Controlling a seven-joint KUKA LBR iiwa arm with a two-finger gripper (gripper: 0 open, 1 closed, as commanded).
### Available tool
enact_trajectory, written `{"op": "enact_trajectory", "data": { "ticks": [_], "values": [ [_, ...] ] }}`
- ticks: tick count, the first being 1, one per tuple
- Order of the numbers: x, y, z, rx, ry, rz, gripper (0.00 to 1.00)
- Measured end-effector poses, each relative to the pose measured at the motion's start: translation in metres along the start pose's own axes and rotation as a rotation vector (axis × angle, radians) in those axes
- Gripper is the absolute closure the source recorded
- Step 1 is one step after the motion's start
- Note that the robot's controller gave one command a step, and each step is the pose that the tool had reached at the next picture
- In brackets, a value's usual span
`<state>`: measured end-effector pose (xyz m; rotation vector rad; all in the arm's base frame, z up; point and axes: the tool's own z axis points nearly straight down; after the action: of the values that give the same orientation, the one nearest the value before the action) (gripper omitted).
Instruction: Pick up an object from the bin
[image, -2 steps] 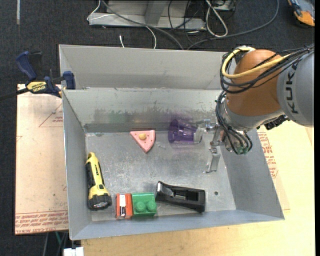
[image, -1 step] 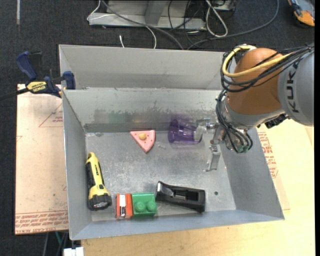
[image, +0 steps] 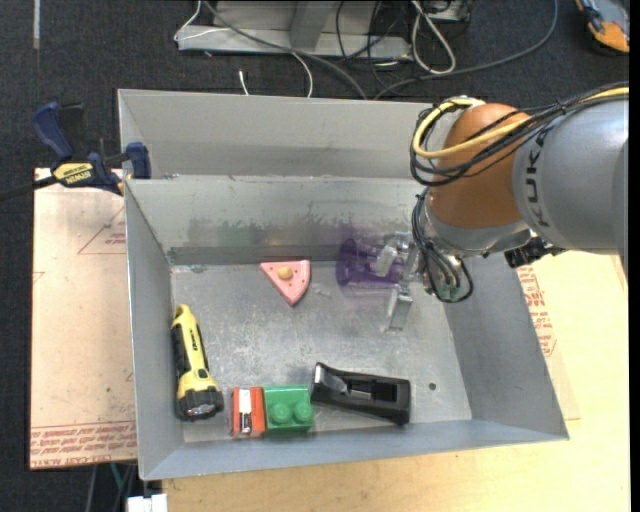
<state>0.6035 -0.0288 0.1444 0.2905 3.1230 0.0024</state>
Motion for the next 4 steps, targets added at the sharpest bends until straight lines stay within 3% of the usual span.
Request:
{"op": "enact_trajectory", "data": {
  "ticks": [1, 2, 3, 4],
  "values": [
    [-0.036, 0.020, 0.016, 0.001, 0.000, -0.224, 0.00],
    [-0.043, 0.027, 0.008, 0.000, 0.001, -0.002, 0.00],
    [-0.022, 0.031, 0.079, 0.000, 0.004, -0.019, 0.00],
    [-0.017, 0.036, 0.073, -0.005, -0.017, 0.138, 1.00]
  ]
}}
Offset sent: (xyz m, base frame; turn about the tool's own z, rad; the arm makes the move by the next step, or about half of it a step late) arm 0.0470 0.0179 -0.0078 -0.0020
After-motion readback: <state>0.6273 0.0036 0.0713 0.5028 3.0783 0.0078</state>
